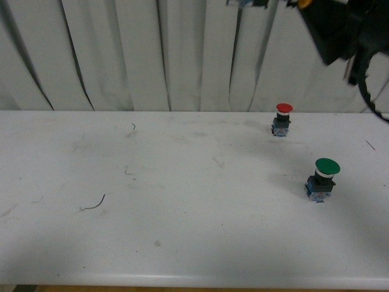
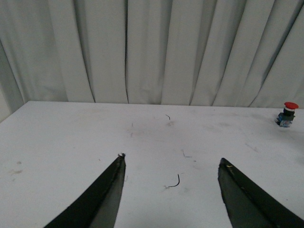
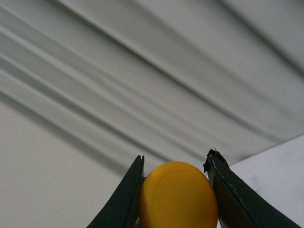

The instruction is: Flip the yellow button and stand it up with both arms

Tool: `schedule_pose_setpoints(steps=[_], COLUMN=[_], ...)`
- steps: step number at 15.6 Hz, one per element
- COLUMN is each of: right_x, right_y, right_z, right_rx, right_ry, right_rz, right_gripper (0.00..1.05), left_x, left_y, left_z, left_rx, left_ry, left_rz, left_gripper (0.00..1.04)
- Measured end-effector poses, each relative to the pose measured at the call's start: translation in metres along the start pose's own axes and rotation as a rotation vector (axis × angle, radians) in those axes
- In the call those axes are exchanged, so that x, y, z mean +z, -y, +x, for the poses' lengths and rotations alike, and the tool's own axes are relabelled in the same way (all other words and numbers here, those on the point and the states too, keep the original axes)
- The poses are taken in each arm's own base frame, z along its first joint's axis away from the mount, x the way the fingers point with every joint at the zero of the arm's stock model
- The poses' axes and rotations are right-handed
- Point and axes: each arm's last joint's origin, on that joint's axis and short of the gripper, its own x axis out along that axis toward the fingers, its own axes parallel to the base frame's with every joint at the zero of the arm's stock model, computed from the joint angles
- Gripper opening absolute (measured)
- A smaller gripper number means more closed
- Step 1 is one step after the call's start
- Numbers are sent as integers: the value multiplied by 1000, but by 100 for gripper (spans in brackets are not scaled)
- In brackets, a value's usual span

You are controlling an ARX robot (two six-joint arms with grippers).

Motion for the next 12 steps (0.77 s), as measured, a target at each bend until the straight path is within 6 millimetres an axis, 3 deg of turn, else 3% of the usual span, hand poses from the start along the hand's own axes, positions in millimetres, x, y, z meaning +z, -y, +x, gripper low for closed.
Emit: schedule_pose_setpoints(steps=[2,4,6,8,12], right_x=[29,49,67,75,65], right_y=[6,29,44,60,103], right_z=[12,17,22,26,41], right_rx=[-192,-444,-629,-738,-864], right_ry=[105,119,95,11,-195], right_rz=[-299,-616,-902,-1073,-1088], right_gripper=[36,36,36,36,36], left_x=[0,0,0,0,0], left_y=[0,0,0,0,0], left_z=[0,0,0,0,0], left_rx=[0,0,0,0,0], left_ry=[0,0,0,0,0], left_rz=[0,2,1,1,1], left_gripper=[80,100,98,98,98])
